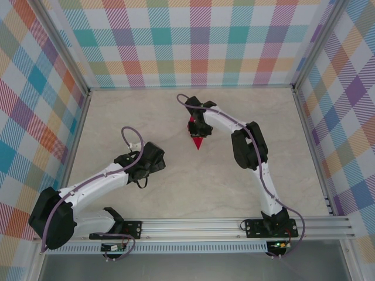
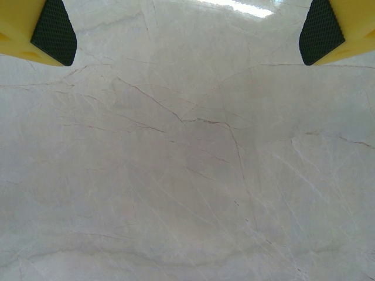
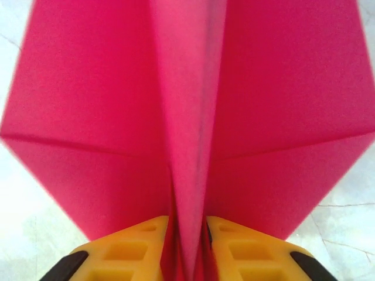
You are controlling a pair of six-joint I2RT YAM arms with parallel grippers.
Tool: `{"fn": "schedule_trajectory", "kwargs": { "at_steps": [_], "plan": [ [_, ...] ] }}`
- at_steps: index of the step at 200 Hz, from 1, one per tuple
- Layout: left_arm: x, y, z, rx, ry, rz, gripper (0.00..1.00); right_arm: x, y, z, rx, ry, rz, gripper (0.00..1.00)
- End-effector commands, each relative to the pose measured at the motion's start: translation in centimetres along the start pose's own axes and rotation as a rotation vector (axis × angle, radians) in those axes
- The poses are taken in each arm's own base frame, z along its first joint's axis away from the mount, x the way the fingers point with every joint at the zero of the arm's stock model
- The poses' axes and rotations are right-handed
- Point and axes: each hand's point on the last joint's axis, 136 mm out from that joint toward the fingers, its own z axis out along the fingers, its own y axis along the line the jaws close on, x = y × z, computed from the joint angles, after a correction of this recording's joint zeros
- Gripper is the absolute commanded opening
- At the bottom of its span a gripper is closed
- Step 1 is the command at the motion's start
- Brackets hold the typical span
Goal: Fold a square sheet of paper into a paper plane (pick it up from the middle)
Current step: Move the paper plane to the center of the table.
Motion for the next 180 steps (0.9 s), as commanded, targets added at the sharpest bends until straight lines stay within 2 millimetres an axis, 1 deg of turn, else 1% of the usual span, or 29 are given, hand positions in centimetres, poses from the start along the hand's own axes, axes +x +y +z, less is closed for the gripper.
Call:
{"fn": "schedule_trajectory", "kwargs": {
  "at_steps": [1, 18, 34, 36, 44, 59, 78, 92, 94, 96, 101, 104, 109, 113, 116, 125, 129, 144, 154, 156, 163, 167, 169, 175, 178, 180],
  "plan": [
    [-1.1, 0.3, -0.5, -0.023, -0.022, -0.001, 1.00, -1.2, 0.9, -4.8, -0.048, -0.053, 0.008, 0.28],
    [-2.1, 0.1, -1.0, -0.030, -0.049, 0.011, 1.00, -1.7, 1.2, -8.4, -0.075, -0.099, 0.018, 0.39],
    [-3.1, 0.0, -1.6, -0.039, -0.081, 0.021, 1.00, -1.8, 1.1, -11.7, -0.101, -0.142, 0.024, 0.44],
    [-3.3, 0.1, -1.7, -0.042, -0.085, 0.023, 1.00, -1.8, 1.1, -11.9, -0.101, -0.146, 0.025, 0.44],
    [-4.0, 0.0, -2.1, -0.046, -0.105, 0.024, 1.00, -1.8, 0.7, -13.6, -0.107, -0.181, 0.031, 0.48],
    [-5.5, 0.0, -2.9, -0.063, -0.149, 0.036, 1.00, -2.0, -0.1, -16.6, -0.107, -0.260, 0.046, 0.58],
    [-7.7, 0.6, -4.1, -0.104, -0.213, 0.045, 1.00, -2.1, -2.3, -20.5, -0.081, -0.386, 0.073, 0.73],
    [-9.4, 1.2, -4.8, -0.133, -0.264, 0.053, 1.00, -1.9, -4.7, -23.0, -0.030, -0.488, 0.084, 0.86],
    [-9.7, 1.4, -4.9, -0.139, -0.273, 0.055, 1.00, -1.9, -5.0, -23.4, -0.024, -0.504, 0.084, 0.89],
    [-10.0, 1.5, -5.0, -0.143, -0.282, 0.056, 1.00, -1.9, -5.4, -23.3, -0.009, -0.513, 0.082, 0.92],
    [-10.6, 1.8, -5.1, -0.154, -0.301, 0.062, 1.00, -1.8, -6.5, -24.3, 0.016, -0.558, 0.085, 0.98],
    [-10.9, 2.0, -5.2, -0.161, -0.312, 0.065, 1.00, -1.7, -6.9, -24.7, 0.026, -0.578, 0.080, 1.00],
    [-11.4, 2.3, -5.3, -0.163, -0.325, 0.073, 1.00, -1.6, -7.9, -25.5, 0.047, -0.619, 0.082, 1.00],
    [-11.8, 2.4, -5.3, -0.160, -0.336, 0.075, 1.00, -1.3, -8.8, -25.6, 0.069, -0.638, 0.084, 1.00],
    [-12.1, 2.5, -5.3, -0.155, -0.343, 0.080, 1.00, -1.2, -9.4, -26.1, 0.077, -0.660, 0.087, 1.00],
    [-12.8, 2.8, -5.3, -0.143, -0.369, 0.081, 1.00, -0.6, -11.4, -26.4, 0.107, -0.694, 0.102, 1.00],
    [-13.1, 3.1, -5.2, -0.146, -0.384, 0.076, 1.00, -0.4, -12.4, -26.7, 0.120, -0.712, 0.117, 1.00],
    [-14.1, 4.7, -5.1, -0.179, -0.448, 0.045, 1.00, 0.9, -16.5, -26.8, 0.212, -0.763, 0.183, 1.00],
    [-14.6, 5.9, -4.9, -0.207, -0.488, 0.030, 1.00, 1.6, -19.2, -26.2, 0.274, -0.793, 0.218, 1.00],
    [-14.6, 6.1, -4.8, -0.207, -0.494, 0.030, 1.00, 1.7, -19.7, -26.3, 0.283, -0.805, 0.227, 1.00],
    [-14.7, 6.5, -4.5, -0.204, -0.515, 0.040, 1.00, 2.5, -21.5, -25.4, 0.317, -0.814, 0.256, 1.00],
    [-15.1, 6.6, -4.5, -0.192, -0.548, 0.030, 1.00, 2.8, -22.4, -25.0, 0.327, -0.823, 0.272, 1.00],
    [-15.0, 6.8, -4.3, -0.194, -0.555, 0.027, 1.00, 2.8, -22.7, -25.0, 0.329, -0.834, 0.277, 1.00],
    [-14.9, 7.3, -4.0, -0.196, -0.573, 0.021, 1.00, 3.4, -23.7, -23.9, 0.347, -0.842, 0.276, 1.00],
    [-15.0, 7.7, -4.0, -0.198, -0.585, 0.008, 1.00, 3.4, -24.1, -23.9, 0.352, -0.859, 0.275, 1.00],
    [-15.0, 7.9, -3.9, -0.200, -0.591, 0.001, 1.00, 3.7, -24.5, -23.3, 0.359, -0.856, 0.274, 1.00]
  ]
}}
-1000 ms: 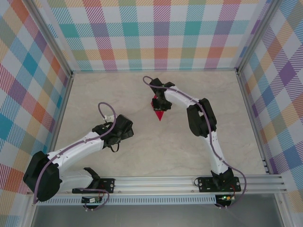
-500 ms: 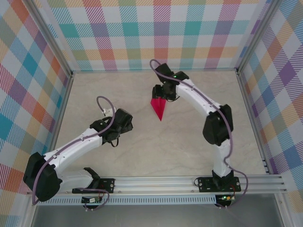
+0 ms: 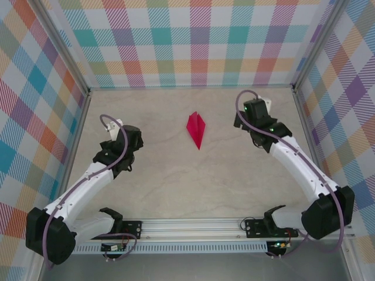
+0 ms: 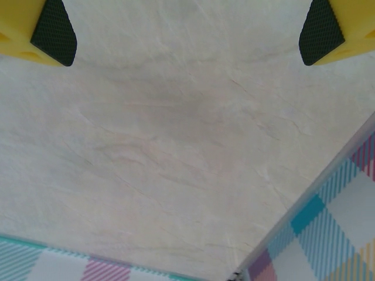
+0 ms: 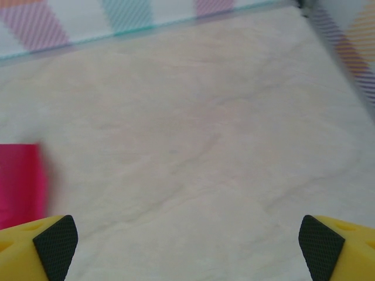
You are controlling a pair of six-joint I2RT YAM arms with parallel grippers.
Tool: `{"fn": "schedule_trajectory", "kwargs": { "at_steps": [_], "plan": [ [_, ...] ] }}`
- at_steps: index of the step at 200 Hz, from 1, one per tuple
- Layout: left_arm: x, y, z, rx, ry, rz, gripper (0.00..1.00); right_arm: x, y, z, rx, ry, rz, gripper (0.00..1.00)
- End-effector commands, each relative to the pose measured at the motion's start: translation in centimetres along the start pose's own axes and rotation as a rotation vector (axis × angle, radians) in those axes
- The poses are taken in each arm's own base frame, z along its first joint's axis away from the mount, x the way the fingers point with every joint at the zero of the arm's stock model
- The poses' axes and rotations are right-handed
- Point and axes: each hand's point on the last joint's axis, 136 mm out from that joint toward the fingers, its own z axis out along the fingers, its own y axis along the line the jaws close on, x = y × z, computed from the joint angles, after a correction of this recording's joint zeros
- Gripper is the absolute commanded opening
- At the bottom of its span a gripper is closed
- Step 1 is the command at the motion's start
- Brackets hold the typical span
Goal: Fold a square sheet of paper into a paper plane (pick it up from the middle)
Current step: Move the paper plane to the center of the table, then reset both arms
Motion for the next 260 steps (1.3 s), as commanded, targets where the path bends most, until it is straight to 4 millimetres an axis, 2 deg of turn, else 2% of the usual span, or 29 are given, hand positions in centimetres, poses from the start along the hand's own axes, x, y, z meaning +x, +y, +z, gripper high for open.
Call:
{"fn": "schedule_trajectory", "kwargs": {
  "at_steps": [1, 21, 39, 60, 79, 90, 108, 126, 134, 174, 212, 260],
  "plan": [
    [-1.5, 1.7, 1.0, -0.025, -0.141, -0.019, 1.00, 0.0, -3.8, 1.7, 0.099, -0.147, 0.012, 1.00],
    [-0.5, 2.6, 2.6, -0.018, -0.181, -0.027, 1.00, 2.5, -6.1, 3.6, 0.141, -0.164, 0.031, 1.00],
    [1.3, 2.4, 4.5, 0.013, -0.198, 0.029, 1.00, 4.9, -6.7, 5.6, 0.171, -0.176, -0.015, 1.00],
    [2.9, 3.3, 6.6, -0.032, -0.144, 0.066, 1.00, 6.5, -6.6, 7.5, 0.181, -0.161, -0.075, 1.00],
    [4.1, 2.8, 8.2, 0.030, -0.140, 0.070, 1.00, 6.5, -5.8, 8.4, 0.135, -0.236, -0.101, 1.00],
    [4.1, 1.9, 8.6, 0.085, -0.141, 0.083, 1.00, 6.6, -5.0, 8.8, 0.090, -0.257, -0.123, 1.00],
    [3.1, 0.5, 8.2, 0.180, -0.209, 0.082, 1.00, 6.6, -4.1, 9.2, 0.035, -0.275, -0.153, 1.00],
    [2.5, 0.1, 8.1, 0.229, -0.240, 0.062, 1.00, 7.2, -3.7, 9.8, -0.013, -0.271, -0.168, 1.00],
    [2.3, -0.1, 8.1, 0.247, -0.255, 0.058, 1.00, 6.5, -3.4, 9.7, -0.027, -0.301, -0.163, 1.00],
    [3.3, -2.9, 7.7, 0.421, -0.264, 0.121, 1.00, 6.8, -3.1, 10.2, -0.129, -0.327, -0.168, 1.00],
    [4.3, -3.3, 8.3, 0.443, -0.259, 0.137, 1.00, 7.5, -2.3, 10.7, -0.257, -0.307, -0.169, 1.00],
    [5.4, -3.8, 10.2, 0.425, -0.206, 0.142, 1.00, 8.1, -2.7, 11.5, -0.274, -0.283, -0.139, 1.00]
  ]
}}
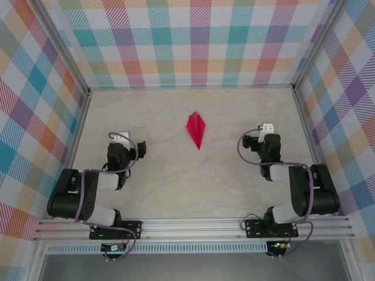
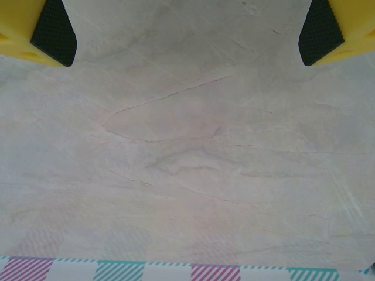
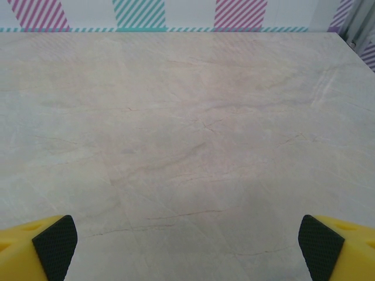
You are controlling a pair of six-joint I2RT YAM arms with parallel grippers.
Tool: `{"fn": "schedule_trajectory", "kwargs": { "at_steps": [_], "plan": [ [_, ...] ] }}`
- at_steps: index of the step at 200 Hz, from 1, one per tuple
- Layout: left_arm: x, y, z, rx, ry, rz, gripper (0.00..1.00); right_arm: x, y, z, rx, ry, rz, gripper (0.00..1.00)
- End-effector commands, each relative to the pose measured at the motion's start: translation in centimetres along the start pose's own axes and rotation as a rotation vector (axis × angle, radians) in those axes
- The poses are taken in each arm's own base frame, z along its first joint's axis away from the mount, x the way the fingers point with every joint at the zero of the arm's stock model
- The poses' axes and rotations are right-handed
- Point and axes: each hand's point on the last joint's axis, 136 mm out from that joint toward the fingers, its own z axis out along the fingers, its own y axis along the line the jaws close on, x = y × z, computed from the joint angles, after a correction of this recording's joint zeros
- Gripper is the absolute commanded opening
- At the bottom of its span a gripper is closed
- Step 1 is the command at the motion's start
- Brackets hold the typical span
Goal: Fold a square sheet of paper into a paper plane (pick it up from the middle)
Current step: Reset both arms
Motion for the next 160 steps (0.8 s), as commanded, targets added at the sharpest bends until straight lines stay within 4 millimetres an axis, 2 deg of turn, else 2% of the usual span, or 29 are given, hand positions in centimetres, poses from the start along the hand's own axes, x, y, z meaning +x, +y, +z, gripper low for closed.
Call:
{"fn": "schedule_trajectory", "kwargs": {
  "at_steps": [1, 32, 45, 160],
  "plan": [
    [-1.3, 0.1, 0.9, 0.004, -0.047, 0.004, 1.00, -0.1, 0.7, 0.4, -0.056, -0.023, 0.016, 1.00],
    [-0.8, 0.9, 1.8, -0.048, -0.017, -0.012, 1.00, 0.1, 0.2, 0.8, -0.042, -0.014, 0.034, 1.00],
    [-0.8, 2.5, 2.4, -0.147, 0.023, -0.046, 1.00, 0.1, -0.4, 0.9, -0.031, -0.003, 0.059, 1.00],
    [-0.8, 1.7, 2.7, -0.099, 0.034, -0.023, 1.00, 0.1, -0.4, 0.9, -0.035, -0.004, 0.062, 1.00]
  ]
}}
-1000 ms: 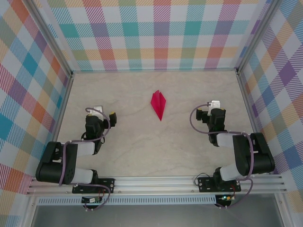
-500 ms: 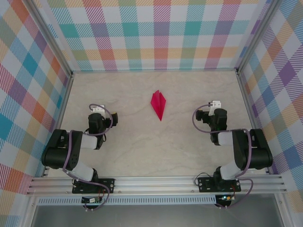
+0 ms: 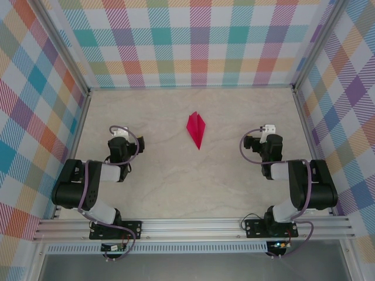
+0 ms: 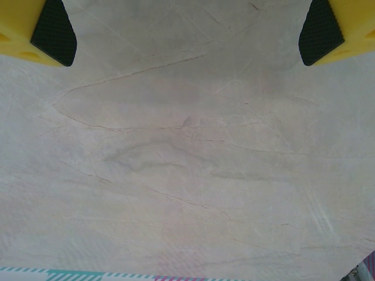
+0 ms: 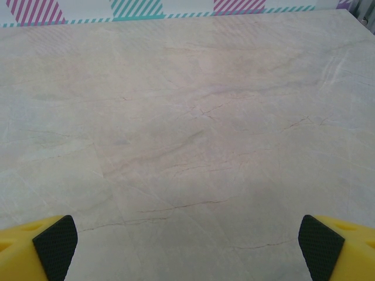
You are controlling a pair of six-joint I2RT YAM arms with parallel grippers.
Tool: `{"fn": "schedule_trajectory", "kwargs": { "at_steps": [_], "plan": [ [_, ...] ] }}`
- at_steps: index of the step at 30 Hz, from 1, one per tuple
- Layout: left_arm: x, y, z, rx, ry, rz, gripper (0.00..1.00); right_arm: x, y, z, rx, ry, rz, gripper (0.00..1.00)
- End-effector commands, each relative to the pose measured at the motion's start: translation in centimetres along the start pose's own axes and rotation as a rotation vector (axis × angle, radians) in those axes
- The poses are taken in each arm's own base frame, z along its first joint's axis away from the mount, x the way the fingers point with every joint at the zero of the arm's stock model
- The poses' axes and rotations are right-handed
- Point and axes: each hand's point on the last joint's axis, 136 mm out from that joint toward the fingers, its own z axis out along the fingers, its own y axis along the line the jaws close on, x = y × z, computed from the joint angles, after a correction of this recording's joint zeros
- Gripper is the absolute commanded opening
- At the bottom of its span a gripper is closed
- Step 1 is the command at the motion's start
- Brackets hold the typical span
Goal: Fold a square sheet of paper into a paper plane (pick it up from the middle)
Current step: Reset both arms
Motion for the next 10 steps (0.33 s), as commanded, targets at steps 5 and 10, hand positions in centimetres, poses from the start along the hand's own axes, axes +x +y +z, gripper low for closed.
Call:
{"fn": "schedule_trajectory", "kwargs": {
  "at_steps": [5, 10],
  "plan": [
    [-0.60, -0.34, 0.50, 0.025, -0.001, 0.004, 1.00, -1.17, 0.30, 0.22, -0.020, -0.032, 0.016, 1.00],
    [-0.57, -0.67, 0.42, 0.044, -0.002, 0.010, 1.00, -1.13, 0.74, 0.13, -0.048, -0.033, 0.001, 1.00]
  ]
}}
